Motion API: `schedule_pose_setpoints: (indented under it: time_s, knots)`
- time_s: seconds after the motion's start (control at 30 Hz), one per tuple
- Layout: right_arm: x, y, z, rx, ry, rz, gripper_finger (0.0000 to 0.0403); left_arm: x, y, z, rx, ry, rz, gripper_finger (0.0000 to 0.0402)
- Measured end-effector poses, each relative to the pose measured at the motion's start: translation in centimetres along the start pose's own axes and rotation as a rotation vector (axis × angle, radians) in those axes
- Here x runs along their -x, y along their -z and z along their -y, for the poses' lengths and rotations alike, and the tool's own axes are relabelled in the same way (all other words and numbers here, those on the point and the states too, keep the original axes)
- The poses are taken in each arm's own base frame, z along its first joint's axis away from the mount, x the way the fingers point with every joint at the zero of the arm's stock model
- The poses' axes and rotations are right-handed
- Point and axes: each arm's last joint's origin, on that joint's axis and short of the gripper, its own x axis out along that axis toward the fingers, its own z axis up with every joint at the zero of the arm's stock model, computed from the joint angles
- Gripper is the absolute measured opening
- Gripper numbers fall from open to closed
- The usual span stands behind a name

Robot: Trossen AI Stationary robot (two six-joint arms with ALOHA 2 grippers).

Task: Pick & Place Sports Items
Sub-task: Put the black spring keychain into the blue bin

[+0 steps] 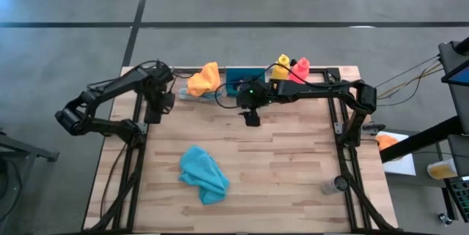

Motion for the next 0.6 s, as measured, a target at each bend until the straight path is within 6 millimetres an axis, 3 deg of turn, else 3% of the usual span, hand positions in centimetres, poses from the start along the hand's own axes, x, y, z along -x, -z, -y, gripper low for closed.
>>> schedule_pose_setpoints:
  time_s: [0.13, 0.3, 0.6]
  knots:
    - [0.0, -0.2, -0.4, 0.026, -0.129, 0.049, 0.0272, 2.8, -1.8, 1.1, -0.055, 0.156, 0.260, 0.0014]
    - [0.1, -0.7, -0.6, 0.051, -0.249, 0.137, 0.0272, 4.6, -5.5, 2.6, -0.358, 0.204, 0.674, 0.0014]
    - [0.2, -2.2, -1.6, 0.145, -0.255, 0.273, 0.0272, 2.1, -13.1, 7.7, -0.861, 0.122, 1.145, 0.0014]
